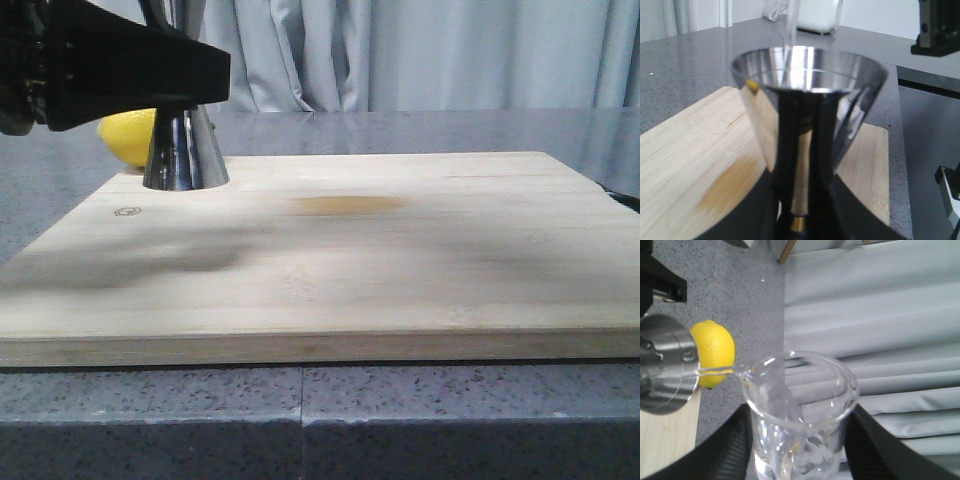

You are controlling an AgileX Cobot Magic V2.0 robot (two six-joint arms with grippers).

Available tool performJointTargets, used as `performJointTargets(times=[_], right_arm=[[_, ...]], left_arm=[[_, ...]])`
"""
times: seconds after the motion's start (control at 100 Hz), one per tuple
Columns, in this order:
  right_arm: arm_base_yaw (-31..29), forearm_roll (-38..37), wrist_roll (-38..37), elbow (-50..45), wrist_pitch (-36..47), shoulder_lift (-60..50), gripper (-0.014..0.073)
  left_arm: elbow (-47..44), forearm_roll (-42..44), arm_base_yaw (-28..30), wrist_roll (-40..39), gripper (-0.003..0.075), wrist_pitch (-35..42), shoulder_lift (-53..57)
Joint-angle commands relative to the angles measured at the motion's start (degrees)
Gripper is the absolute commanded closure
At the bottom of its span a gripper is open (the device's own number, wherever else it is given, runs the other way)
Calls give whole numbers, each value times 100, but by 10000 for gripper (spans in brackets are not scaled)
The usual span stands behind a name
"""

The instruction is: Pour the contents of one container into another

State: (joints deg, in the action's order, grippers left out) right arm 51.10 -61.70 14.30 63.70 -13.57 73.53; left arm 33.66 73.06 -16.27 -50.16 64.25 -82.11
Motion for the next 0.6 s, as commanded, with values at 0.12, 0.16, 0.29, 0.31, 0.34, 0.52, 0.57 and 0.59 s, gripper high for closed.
performJointTargets(times=[0.12, 0.16, 0.29, 0.31, 0.34, 0.52, 0.57, 0.59], right_arm=[[23, -155, 125, 163, 160, -211, 316], [23, -155, 125, 163, 171, -211, 316], [23, -187, 125, 163, 171, -211, 316], [23, -201, 125, 163, 171, -211, 316], [23, -201, 125, 163, 171, -211, 317], [23, -246, 125, 163, 192, -211, 317], [23, -246, 125, 163, 192, -211, 317], [23, -246, 125, 163, 192, -211, 317]], left_arm=[[158, -267, 7, -62, 739, 345, 186], [158, -267, 7, -62, 739, 345, 186], [158, -267, 7, -62, 739, 345, 186], [158, -267, 7, -62, 739, 345, 186], [158, -267, 7, -62, 739, 345, 186], [158, -267, 7, -62, 739, 345, 186], [158, -267, 7, -62, 739, 345, 186], [158, -267, 7, -62, 739, 345, 186]])
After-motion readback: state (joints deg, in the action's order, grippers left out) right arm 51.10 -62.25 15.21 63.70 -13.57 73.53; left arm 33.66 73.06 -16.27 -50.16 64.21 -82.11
